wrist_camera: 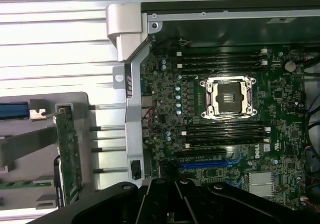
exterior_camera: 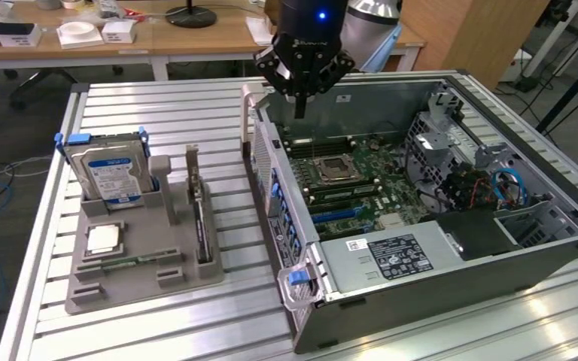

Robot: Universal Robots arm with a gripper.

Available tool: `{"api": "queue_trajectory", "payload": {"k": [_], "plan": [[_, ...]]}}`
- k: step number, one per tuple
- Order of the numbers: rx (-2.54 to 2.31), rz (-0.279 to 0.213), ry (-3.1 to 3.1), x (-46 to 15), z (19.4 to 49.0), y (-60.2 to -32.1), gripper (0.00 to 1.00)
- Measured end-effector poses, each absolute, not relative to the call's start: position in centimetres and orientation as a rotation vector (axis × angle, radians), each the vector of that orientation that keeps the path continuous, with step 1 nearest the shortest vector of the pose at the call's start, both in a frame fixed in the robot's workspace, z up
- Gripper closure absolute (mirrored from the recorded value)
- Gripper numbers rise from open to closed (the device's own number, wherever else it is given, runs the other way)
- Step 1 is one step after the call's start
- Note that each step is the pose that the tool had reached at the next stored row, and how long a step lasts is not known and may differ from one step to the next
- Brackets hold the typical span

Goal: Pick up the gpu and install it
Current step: 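Reach for the gpu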

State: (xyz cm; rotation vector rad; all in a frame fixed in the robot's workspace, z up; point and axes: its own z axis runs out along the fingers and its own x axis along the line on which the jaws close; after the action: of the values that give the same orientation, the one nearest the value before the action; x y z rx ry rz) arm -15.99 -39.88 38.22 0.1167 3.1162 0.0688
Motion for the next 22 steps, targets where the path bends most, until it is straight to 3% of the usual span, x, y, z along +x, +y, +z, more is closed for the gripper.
{"api": "queue_trajectory", "payload": {"k": [22], "plan": [[0.117, 0.069, 3.116, -16.79, 38.06, -39.89, 0.89]]}}
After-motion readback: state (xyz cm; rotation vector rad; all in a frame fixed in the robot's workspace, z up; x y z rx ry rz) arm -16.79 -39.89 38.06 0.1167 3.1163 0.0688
